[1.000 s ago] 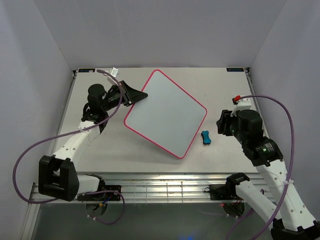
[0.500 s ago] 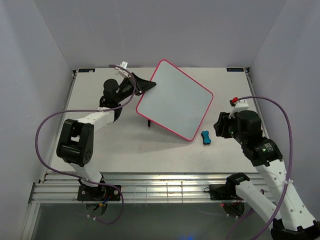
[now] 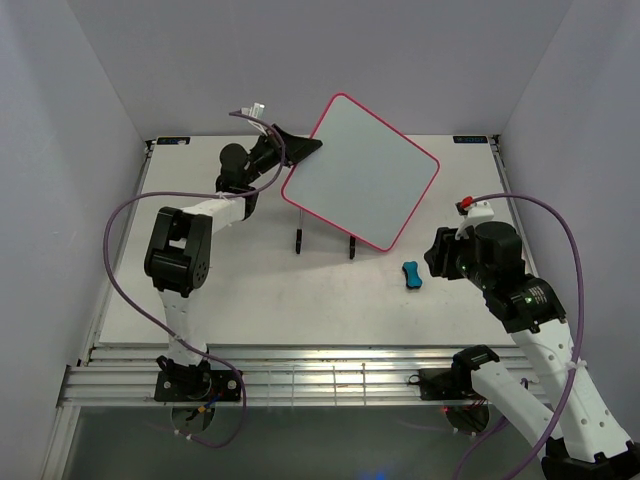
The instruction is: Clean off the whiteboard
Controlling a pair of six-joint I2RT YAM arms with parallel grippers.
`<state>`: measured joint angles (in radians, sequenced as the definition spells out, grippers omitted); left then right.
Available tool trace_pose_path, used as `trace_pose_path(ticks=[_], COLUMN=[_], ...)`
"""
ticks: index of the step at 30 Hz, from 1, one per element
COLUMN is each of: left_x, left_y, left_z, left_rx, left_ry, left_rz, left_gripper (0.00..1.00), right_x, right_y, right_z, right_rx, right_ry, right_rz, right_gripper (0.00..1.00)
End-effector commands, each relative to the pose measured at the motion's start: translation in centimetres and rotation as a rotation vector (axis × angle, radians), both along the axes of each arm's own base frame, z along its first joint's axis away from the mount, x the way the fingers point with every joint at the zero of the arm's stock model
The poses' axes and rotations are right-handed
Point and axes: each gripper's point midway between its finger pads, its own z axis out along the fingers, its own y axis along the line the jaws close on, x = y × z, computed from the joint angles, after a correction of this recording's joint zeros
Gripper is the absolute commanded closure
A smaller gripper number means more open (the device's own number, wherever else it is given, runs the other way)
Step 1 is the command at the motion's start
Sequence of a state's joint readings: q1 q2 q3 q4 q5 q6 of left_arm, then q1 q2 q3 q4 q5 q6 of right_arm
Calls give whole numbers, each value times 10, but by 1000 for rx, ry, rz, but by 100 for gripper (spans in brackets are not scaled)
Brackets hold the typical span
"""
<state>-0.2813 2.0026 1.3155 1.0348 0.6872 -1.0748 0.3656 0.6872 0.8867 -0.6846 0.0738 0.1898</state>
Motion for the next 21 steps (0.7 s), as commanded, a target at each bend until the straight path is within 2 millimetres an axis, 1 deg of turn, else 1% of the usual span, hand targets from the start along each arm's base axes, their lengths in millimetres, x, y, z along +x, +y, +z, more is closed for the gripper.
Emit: trace_pose_path(ticks=[1, 2, 5, 9, 12, 13, 14, 16, 17, 18, 19, 20, 21], left_x=[-10, -7, -3, 5, 10, 13, 14, 16, 19, 22, 24, 28, 30], left_y=[8, 9, 16, 21, 24, 24, 26, 31, 35, 40, 42, 43, 42], left_z=[66, 58, 52, 37, 33, 26, 25, 23, 19, 21, 19, 13, 11], left_rx=[-71, -68, -65, -49, -43, -40, -41, -36, -35, -33, -32, -28, -24], left_ry=[-209, -200, -199, -192, -200, -194, -198, -211, -207, -215, -212, -198, -196], left_rz=[-32, -34, -34, -29, -32, -39, -44, -53, -50, -42, -46, -48, -55], left_gripper=[100, 100, 100, 100, 100, 100, 100, 100, 100, 100, 100, 100, 100], right_x=[-1, -2, -3, 0, 0, 0, 0, -1, -1, -1, -1, 0, 0], right_y=[-2, -3, -3, 1, 5, 5, 5, 5, 4, 4, 4, 4, 5], right_z=[17, 18, 19, 18, 18, 19, 19, 20, 21, 22, 22, 22, 22], right_rx=[-6, -10, -18, -11, -2, -4, -5, -10, -11, -13, -14, -15, -16], right_ry=[-42, -43, -48, -44, -43, -45, -42, -48, -51, -57, -58, -60, -58], right_rz=[16, 15, 18, 36, 54, 56, 58, 63, 64, 64, 65, 68, 73], right_gripper=[47, 47, 47, 47, 47, 47, 47, 47, 47, 47, 47, 47, 47])
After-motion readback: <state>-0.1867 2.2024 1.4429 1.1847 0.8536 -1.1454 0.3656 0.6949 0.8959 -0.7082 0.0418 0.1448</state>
